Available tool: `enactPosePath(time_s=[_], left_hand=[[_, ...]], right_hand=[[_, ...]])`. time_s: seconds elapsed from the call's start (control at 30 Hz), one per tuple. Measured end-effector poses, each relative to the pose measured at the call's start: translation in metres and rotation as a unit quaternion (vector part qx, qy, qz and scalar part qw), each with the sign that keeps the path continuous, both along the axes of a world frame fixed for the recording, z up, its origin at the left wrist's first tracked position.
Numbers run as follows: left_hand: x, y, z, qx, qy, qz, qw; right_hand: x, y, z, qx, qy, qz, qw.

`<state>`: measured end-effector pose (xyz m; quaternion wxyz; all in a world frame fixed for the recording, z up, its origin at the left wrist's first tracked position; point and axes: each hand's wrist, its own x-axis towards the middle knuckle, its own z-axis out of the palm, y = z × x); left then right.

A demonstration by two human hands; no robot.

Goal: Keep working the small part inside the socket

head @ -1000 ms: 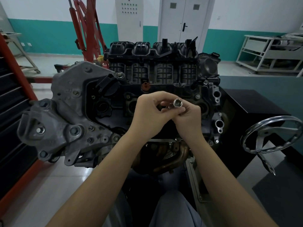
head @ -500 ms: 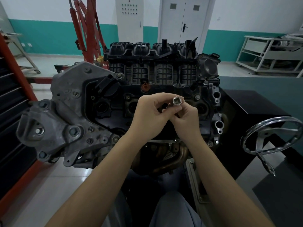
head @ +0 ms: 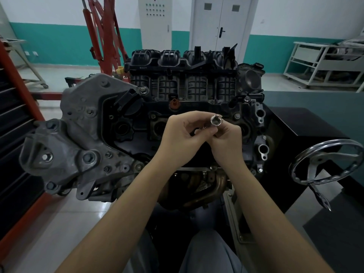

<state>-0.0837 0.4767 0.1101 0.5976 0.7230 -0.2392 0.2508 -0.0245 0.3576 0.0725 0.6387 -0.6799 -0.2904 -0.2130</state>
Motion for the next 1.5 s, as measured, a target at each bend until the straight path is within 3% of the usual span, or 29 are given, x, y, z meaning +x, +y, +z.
enactPosePath(time_s=[0.17, 0.37, 0.53, 0.73, 0.93, 1.13, 1.37, 1.5], left_hand=[[0.002, -0.002, 0.001, 0.013, -0.022, 0.076, 0.997], [0.0, 0.002, 0.004, -0.002, 0.014, -0.006, 1.0], [0.0, -0.001, 0.005, 0.007, -0.009, 0.058, 0.998], [-0.001, 0.0, 0.005, -0.016, 0.018, -0.003, 1.0], [0.0, -0.008, 0.008, 0.021, 0.007, 0.055, 0.998], [-0.001, -0.003, 0.013, 0.023, 0.025, -0.014, 0.999], [0.001, -0.002, 0.011, 0.048, -0.005, 0.038, 0.998], [0.001, 0.004, 0.006, 0.033, 0.01, -0.029, 0.999]], right_hand=[[0.0, 0.001, -0.003, 0.009, 0.011, 0.009, 1.0], [0.0, 0.001, -0.004, 0.013, 0.019, 0.002, 1.0], [0.001, 0.0, -0.006, 0.0, 0.018, -0.002, 1.0], [-0.003, 0.001, -0.003, 0.013, 0.011, 0.0, 1.0], [-0.002, 0.002, -0.007, 0.027, 0.002, -0.012, 1.0], [0.002, -0.001, -0.003, -0.01, 0.004, 0.001, 1.0], [0.002, 0.001, -0.005, 0.008, -0.022, 0.015, 1.0], [0.004, 0.001, -0.008, -0.01, -0.003, 0.043, 0.999]])
